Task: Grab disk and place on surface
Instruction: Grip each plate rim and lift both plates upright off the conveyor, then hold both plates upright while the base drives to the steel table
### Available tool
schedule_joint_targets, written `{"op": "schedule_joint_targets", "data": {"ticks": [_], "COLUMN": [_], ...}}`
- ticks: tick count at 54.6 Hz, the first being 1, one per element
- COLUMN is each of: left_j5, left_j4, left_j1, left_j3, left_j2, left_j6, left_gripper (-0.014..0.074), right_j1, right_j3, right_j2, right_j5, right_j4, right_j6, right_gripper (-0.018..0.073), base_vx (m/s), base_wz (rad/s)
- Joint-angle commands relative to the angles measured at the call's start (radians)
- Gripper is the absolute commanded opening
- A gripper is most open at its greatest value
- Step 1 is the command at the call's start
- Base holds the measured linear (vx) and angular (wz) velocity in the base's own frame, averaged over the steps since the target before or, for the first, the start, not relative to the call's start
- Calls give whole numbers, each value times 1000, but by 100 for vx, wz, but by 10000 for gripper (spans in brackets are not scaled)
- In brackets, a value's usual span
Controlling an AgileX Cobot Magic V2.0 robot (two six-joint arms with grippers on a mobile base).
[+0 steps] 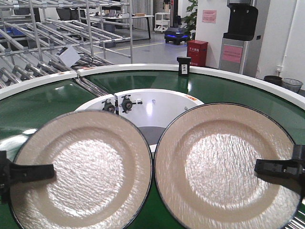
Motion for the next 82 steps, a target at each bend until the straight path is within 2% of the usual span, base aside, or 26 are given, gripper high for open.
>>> {"op": "schedule_joint_targets", "data": {"ticks": [1, 16, 82], "left_j5": [14, 65, 66], "left_j4": [-144, -127, -110], "left_j1": [-7, -7, -6], "left_j3": [-33, -33, -33], "left_j2": [-76, -99, -99], "left_j6": [-36, -39, -39], "left_gripper": [-1, -1, -1], "right_j1": [-6, -6, -6], "right_j3": [-31, -31, -31], "right_j2": [-60, -76, -76], "right_j5": [-12, -48, -48], "right_j4": [97, 99, 99], "right_j6": [26, 34, 34], "right_gripper": [-9, -9, -9], "base_vx": [0, 0, -1], "base_wz": [0, 0, -1]}}
